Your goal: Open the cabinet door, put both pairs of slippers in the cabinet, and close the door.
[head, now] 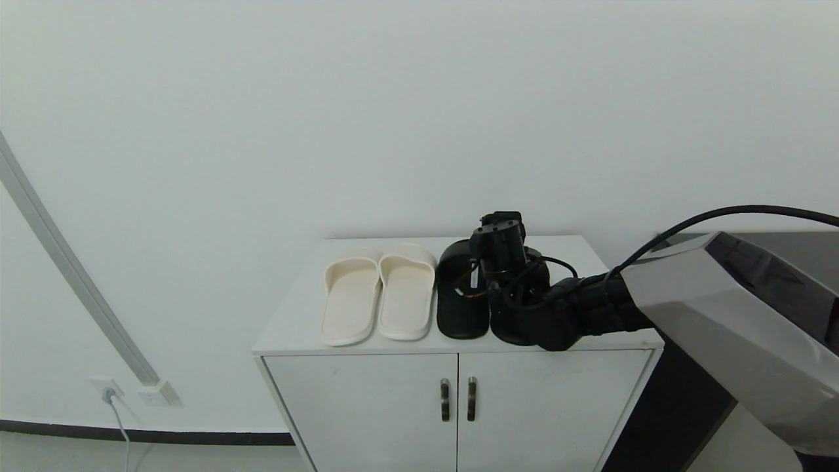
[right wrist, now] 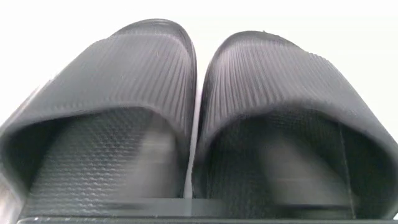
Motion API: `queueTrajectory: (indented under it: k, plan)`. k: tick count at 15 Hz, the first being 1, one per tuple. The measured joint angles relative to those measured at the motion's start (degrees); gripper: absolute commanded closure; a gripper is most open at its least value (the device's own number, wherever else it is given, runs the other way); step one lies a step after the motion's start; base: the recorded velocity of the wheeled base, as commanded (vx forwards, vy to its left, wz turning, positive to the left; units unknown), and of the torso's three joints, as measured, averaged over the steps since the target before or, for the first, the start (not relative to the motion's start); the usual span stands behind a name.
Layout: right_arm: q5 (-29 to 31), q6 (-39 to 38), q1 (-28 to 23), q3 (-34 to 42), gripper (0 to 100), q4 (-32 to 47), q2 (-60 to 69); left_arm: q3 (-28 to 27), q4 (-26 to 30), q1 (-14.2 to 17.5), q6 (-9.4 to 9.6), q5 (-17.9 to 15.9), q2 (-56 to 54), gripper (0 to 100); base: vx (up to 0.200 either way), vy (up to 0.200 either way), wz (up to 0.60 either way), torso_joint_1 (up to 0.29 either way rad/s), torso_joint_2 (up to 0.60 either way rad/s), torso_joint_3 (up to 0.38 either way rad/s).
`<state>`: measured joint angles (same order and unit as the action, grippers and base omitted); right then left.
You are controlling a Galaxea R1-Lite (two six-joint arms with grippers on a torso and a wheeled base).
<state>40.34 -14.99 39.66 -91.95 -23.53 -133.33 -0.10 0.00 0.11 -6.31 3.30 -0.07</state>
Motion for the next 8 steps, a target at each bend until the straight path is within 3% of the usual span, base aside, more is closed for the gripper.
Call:
queueTrajectory:
  k: [8]
  plan:
    - [-0.5, 0.7, 0.7, 4.7, 100, 0.0, 4.0, 0.0, 0.0, 0.0, 0.02, 0.0, 0.0, 100, 0.000, 0.000, 0.00, 0.000, 0.00, 0.000]
